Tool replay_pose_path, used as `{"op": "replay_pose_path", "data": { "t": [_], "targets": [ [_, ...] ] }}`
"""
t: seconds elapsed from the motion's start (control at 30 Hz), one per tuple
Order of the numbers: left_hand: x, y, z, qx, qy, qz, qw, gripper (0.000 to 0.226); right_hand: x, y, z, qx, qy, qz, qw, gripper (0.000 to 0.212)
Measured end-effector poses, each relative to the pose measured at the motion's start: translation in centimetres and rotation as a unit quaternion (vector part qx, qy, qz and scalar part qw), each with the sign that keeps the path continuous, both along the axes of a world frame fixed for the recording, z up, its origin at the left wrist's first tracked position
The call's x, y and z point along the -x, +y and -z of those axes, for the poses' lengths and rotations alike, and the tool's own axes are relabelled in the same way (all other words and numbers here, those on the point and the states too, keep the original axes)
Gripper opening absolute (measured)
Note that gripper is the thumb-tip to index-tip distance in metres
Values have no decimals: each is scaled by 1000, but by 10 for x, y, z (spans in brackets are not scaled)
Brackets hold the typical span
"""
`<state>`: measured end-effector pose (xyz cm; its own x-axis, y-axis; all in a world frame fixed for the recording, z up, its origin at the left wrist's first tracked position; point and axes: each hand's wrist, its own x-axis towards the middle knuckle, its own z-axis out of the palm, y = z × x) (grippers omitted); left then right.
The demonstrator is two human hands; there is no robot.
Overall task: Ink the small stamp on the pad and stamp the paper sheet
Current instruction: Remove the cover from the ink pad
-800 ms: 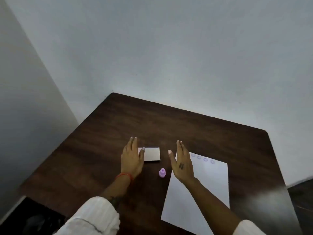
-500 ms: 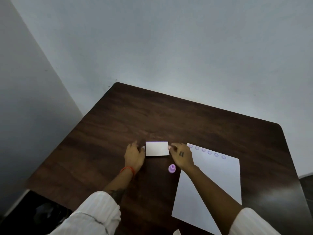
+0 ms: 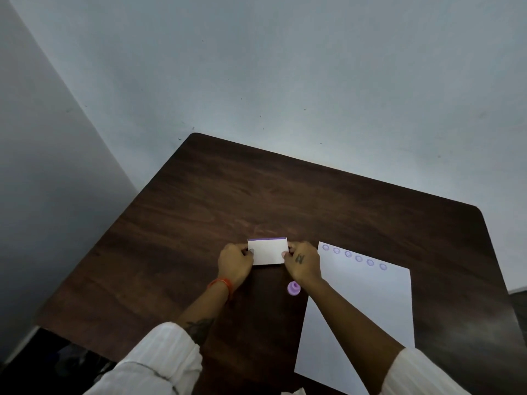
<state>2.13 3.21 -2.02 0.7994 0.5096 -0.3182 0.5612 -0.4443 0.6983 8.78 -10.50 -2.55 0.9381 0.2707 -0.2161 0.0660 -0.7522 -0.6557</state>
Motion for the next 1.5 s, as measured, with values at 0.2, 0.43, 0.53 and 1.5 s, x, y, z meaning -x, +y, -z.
{"op": "replay_pose_path", "data": {
  "t": [0.2,0.43,0.53,1.5],
  "targets": [
    [3,0,-11,-32,-33,-20,999,30,3,13,-13,3,-51,21,998,30],
    [35,31,-22,-61,-75,-109,989,33,22,49,-26,-53,-45,-37,997,33],
    [55,41,-17,-61,-58,-139,987,35,36,61,-22,-62,-19,-79,995,41],
    [49,-9,-15,-106,-180,43,977,69,41,11,-32,-118,-103,-68,985,52]
  ]
}}
